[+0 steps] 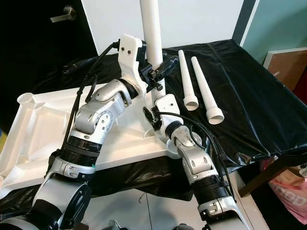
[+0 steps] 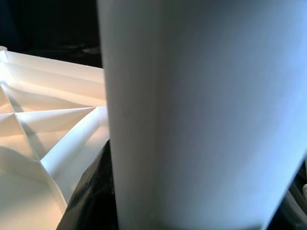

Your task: Building children table

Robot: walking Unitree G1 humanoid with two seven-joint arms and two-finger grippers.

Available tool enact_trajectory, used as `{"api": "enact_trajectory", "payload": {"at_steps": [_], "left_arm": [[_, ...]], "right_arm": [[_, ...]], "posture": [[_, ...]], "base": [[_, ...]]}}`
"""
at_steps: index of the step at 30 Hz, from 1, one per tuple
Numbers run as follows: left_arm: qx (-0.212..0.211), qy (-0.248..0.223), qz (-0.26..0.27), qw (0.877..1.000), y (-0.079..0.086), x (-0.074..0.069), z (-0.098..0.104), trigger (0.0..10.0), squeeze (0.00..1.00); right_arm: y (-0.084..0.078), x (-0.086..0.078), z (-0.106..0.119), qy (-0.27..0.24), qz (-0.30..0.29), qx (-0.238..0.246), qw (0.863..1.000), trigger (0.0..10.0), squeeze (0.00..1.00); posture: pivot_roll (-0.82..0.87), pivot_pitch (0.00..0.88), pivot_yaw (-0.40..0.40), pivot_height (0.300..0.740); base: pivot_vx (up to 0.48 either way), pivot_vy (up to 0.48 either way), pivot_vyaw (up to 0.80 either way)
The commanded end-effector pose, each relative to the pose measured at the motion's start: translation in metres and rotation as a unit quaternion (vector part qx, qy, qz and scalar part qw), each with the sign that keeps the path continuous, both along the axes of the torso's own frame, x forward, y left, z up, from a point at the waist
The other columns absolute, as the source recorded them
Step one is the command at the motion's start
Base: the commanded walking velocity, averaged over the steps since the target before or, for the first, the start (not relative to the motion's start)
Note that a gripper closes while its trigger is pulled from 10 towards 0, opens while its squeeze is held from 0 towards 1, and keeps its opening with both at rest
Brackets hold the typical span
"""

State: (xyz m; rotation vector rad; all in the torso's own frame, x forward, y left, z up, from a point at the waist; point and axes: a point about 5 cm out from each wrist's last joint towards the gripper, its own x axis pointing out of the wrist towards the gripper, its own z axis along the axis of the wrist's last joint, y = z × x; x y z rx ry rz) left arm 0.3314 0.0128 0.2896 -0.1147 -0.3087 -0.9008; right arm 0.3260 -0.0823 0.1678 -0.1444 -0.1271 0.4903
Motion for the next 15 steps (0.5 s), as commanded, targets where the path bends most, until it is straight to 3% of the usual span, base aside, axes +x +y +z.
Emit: {"api": "enact_trajectory", "payload": {"at_steps": [1,4,5,6,7,10,14,15], "left_arm": [[-0.014,-0.025,-0.010,1.000,-0.004,-0.006,0.009,10.0,0.00],[-0.015,-0.025,-0.009,1.000,-0.005,-0.006,0.009,10.0,0.00],[-0.017,-0.025,-0.011,0.999,-0.005,-0.007,0.009,10.0,0.00],[-0.024,-0.020,-0.017,0.999,-0.006,-0.007,0.009,10.0,0.75],[-0.040,-0.012,-0.024,0.999,-0.005,-0.008,0.010,10.0,1.00],[-0.059,-0.007,-0.030,0.998,-0.004,-0.009,0.013,10.0,1.00],[-0.052,-0.021,-0.017,0.998,-0.001,-0.008,0.015,10.0,1.00],[-0.056,-0.026,-0.009,0.998,0.000,-0.008,0.016,10.0,0.00]], "right_arm": [[0.007,0.000,-0.004,0.012,0.006,0.010,1.000,0.0,0.00],[0.006,0.000,-0.003,0.010,0.001,0.015,1.000,0.0,0.00],[0.004,0.001,-0.003,0.011,-0.006,0.022,1.000,0.8,0.00],[0.003,0.002,-0.002,0.011,-0.012,0.030,0.999,10.0,0.00],[0.002,0.003,-0.001,0.014,-0.017,0.041,0.999,10.0,0.00],[0.000,0.004,0.001,0.019,-0.024,0.058,0.998,10.0,0.00],[-0.002,0.005,0.002,0.021,-0.036,0.070,0.997,10.0,0.00],[-0.005,0.006,0.002,0.023,-0.048,0.077,0.996,10.0,0.00]], "posture": [[-0.14,0.000,0.021,0.740],[-0.14,0.000,0.021,0.740],[-0.14,0.000,0.021,0.740],[-0.14,0.000,0.021,0.740],[-0.14,0.000,0.021,0.740],[-0.15,0.000,0.021,0.740],[-0.15,0.000,0.022,0.740],[-0.14,0.000,0.021,0.740]], "base": [[0.000,0.000,0.00],[0.000,0.000,0.00],[0.000,0.000,0.00],[0.000,0.000,0.00],[0.000,0.000,0.00],[0.000,0.000,0.00],[0.000,0.000,0.00],[0.000,0.000,0.00]]}}
